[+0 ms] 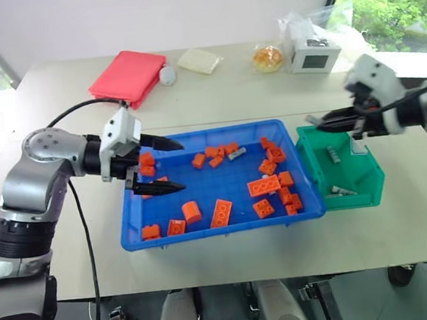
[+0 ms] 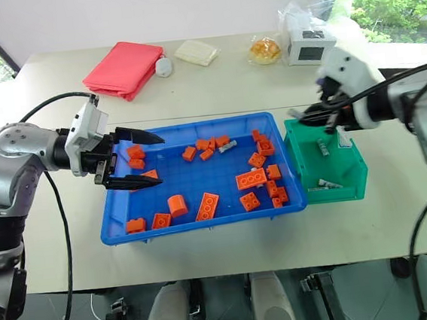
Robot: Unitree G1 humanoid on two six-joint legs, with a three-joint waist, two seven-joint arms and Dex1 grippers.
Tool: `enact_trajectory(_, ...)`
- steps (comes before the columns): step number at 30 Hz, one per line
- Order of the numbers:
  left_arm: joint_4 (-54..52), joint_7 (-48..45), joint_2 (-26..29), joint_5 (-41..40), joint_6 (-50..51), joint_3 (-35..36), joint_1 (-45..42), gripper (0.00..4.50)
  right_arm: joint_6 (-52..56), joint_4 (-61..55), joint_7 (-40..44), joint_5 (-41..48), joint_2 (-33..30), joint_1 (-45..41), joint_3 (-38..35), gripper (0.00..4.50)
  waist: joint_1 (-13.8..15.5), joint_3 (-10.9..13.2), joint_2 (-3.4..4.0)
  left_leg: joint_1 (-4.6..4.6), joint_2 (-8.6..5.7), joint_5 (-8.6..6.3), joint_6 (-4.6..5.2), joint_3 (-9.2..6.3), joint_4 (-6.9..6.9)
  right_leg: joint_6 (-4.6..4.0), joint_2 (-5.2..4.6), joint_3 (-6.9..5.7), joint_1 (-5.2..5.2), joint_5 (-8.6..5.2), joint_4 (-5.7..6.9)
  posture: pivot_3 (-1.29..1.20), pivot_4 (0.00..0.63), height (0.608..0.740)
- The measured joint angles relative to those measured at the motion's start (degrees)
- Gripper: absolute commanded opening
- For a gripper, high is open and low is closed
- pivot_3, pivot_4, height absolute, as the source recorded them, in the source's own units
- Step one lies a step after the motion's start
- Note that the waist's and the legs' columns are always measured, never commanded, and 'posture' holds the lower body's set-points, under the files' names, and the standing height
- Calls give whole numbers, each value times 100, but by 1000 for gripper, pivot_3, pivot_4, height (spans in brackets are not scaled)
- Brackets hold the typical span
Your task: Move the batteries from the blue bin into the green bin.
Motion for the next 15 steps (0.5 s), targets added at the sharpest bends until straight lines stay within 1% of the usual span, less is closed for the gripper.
enact_trajectory(1,23,-5,-29,1,-3,-25,-16,4500,65,-8,-45,68,-141,286,-215,686,-6,0,0,3,1,0,0,0,0,1,2,0,2,1,0,0,150,736)
enact_trajectory(2,37,-11,-43,2,-6,-41,-19,4500,99,-7,-80,98,-167,435,-311,1144,-19,0,0,4,2,0,0,0,0,1,2,1,2,1,1,0,150,736)
enact_trajectory(3,66,-14,-92,4,-11,-95,-44,4500,100,-66,-145,142,-170,679,-422,1447,-25,0,0,6,2,0,0,0,0,2,4,2,3,1,1,0,150,736)
enact_trajectory(5,86,-23,-152,4,-15,-157,-50,4500,80,-165,-238,225,-152,1000,-428,2405,-31,0,1,7,2,0,0,0,1,3,4,3,2,2,3,0,150,736)
enact_trajectory(7,108,-21,-199,10,-16,-193,-92,4500,-52,-236,-381,257,-71,1057,-327,3445,-37,1,2,6,1,0,0,0,2,2,4,6,0,1,5,0,150,736)
enact_trajectory(9,120,-19,-220,12,-19,-192,-157,4500,-221,-172,-498,278,90,774,-151,3445,-50,1,2,7,2,0,0,1,3,2,6,7,0,2,4,0,150,736)
enact_trajectory(11,142,-16,-243,14,-21,-196,-235,4500,-427,-45,-580,280,331,216,135,3445,-60,2,5,8,2,0,0,0,3,3,9,9,-1,3,7,0,150,736)
enact_trajectory(13,165,-4,-263,18,-23,-200,-292,4500,-611,99,-631,274,633,-384,459,3445,-64,2,6,6,3,0,0,-3,1,4,11,8,-2,3,8,0,150,736)
enact_trajectory(15,208,13,-247,24,-24,-193,-292,4500,-841,343,-664,199,1109,-945,916,3445,-65,2,5,5,6,0,0,-5,0,7,17,7,-3,5,8,0,150,736)
